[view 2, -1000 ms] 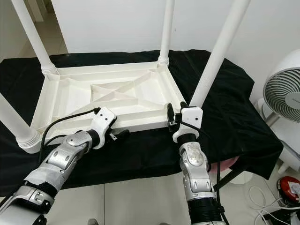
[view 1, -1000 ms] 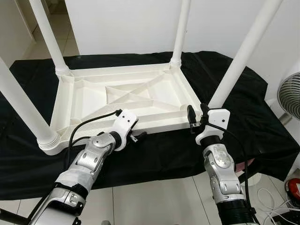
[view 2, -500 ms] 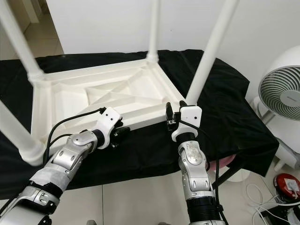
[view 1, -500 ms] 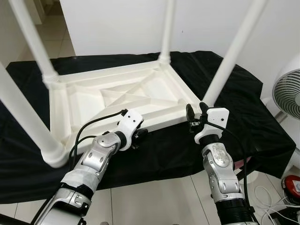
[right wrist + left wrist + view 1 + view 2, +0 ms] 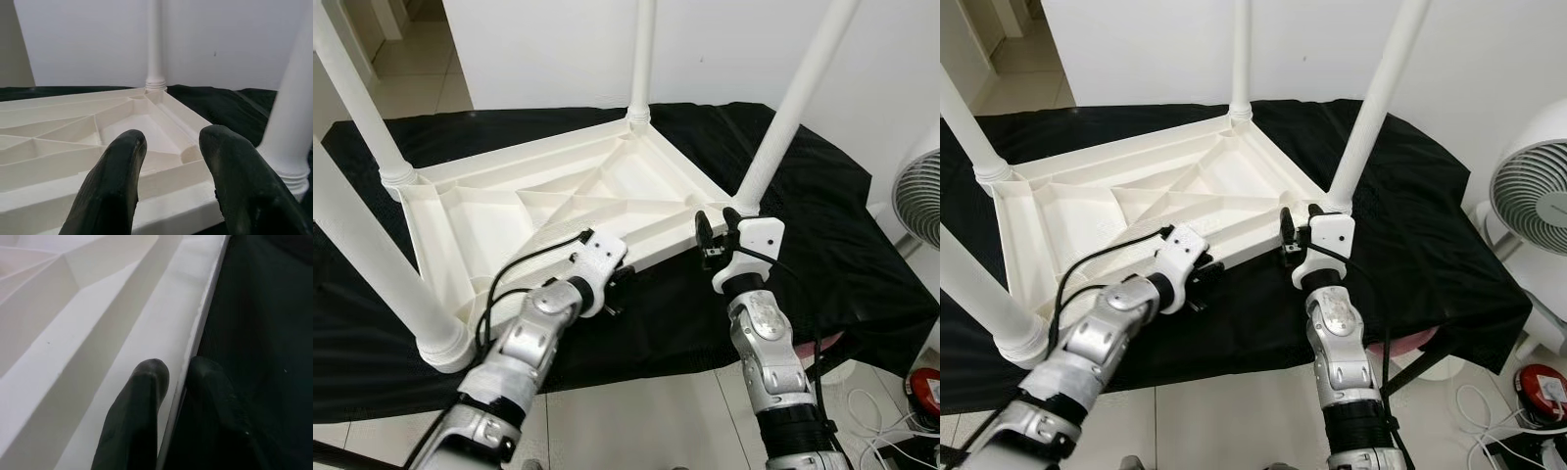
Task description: Building children table
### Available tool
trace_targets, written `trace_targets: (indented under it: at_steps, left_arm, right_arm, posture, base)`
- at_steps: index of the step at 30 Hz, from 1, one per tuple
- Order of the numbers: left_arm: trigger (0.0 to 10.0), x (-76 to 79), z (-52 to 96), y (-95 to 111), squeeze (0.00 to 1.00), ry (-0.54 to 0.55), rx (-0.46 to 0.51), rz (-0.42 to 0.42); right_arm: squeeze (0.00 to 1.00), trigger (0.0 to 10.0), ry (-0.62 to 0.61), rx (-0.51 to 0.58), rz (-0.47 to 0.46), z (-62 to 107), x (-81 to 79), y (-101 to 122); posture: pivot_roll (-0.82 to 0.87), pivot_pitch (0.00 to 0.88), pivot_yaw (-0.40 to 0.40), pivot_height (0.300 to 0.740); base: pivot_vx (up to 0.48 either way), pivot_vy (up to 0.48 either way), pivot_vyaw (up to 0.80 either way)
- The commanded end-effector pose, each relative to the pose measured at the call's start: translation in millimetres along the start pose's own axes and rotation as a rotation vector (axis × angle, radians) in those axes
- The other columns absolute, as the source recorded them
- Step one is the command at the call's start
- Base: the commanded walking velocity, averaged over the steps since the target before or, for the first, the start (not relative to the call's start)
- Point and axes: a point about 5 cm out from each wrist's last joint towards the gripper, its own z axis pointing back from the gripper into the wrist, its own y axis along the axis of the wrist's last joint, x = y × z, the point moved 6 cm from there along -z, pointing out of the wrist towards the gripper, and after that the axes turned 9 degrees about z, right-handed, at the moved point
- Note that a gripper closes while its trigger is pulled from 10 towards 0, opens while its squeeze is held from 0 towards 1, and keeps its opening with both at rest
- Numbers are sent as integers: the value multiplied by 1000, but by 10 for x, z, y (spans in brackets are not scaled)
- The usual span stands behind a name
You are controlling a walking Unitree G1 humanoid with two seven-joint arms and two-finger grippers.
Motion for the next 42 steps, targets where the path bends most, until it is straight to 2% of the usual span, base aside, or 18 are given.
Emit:
trace_targets:
  at_steps: [1,4,10,11,16,17,18,20,22,25,29,30,31,34,35,38,39,42]
  left_arm:
    - [10000,-27,9,150,0,59,75,-7]
    - [10000,40,33,273,0,22,134,7]
    - [10000,56,40,291,0,1,139,16]
    - [10000,75,46,301,1000,-14,147,38]
    - [10000,122,89,370,1000,-37,179,22]
    - [10000,144,124,423,745,-47,208,8]
    - [10000,162,181,485,0,-53,244,-7]
    - [10000,175,222,525,0,-58,268,-16]
    - [10000,170,345,599,0,-47,315,-19]
    - [10000,164,384,615,0,-44,326,-10]
    - [10000,104,665,630,0,-19,366,8]
    - [10000,89,799,640,0,-13,380,12]
    - [10000,89,799,640,0,-13,380,12]
    - [10000,79,968,643,0,-1,389,-13]
    - [10000,79,968,643,0,-1,389,-13]
    - [10000,55,1171,595,0,9,363,-72]
    - [10000,55,1171,595,0,9,363,-72]
    - [10000,-11,1376,543,0,17,329,-74]
  right_arm:
    - [0,10000,0,-9,-5,5,6,-33]
    - [0,10000,-4,-8,-9,-1,2,-35]
    - [0,10000,-7,-8,-13,-1,-6,-41]
    - [0,10000,-9,-8,-15,2,-4,-46]
    - [0,10000,-13,-8,-16,1,-9,-49]
    - [0,10000,-14,-9,-16,3,-8,-52]
    - [0,10000,-14,-11,-18,5,-9,-59]
    - [0,10000,-13,-12,-19,6,-10,-65]
    - [0,10000,-5,-15,-21,-1,-31,-77]
    - [0,10000,-2,-16,-22,-6,-38,-80]
    - [0,10000,17,-13,-24,-43,-69,-74]
    - [0,10000,30,-14,-25,-59,-92,-79]
    - [0,10000,30,-14,-25,-59,-92,-79]
    - [0,10000,49,-14,-27,-88,-132,-88]
    - [0,10000,49,-14,-27,-88,-132,-88]
    - [0,10000,71,-12,-35,-123,-186,-99]
    - [0,10000,71,-12,-35,-123,-186,-99]
    - [0,10000,92,-11,-46,-175,-253,-103]
  posture:
    - [-70,0,-30,740]
    - [-64,0,-26,740]
    - [-62,0,-21,740]
    - [-62,0,-21,740]
    - [-61,0,-13,740]
    - [-61,0,-13,740]
    - [-51,0,-18,740]
    - [-51,0,-18,740]
    - [-39,0,-24,740]
    - [-39,0,-24,740]
    - [-4,0,-51,740]
    - [19,0,-64,740]
    - [19,0,-64,740]
    - [19,0,-64,740]
    - [19,0,-64,740]
    - [81,0,-84,740]
    - [81,0,-84,740]
    - [113,0,-94,740]
  base:
    - [0,0,0]
    - [0,0,0]
    - [0,0,0]
    - [0,0,0]
    - [0,0,0]
    - [0,0,0]
    - [0,0,0]
    - [0,0,0]
    - [0,0,0]
    - [0,0,0]
    - [0,0,0]
    - [0,0,0]
    - [0,0,0]
    - [0,0,0]
    - [0,0,0]
    - [0,0,0]
    - [0,0,0]
    - [0,0,0]
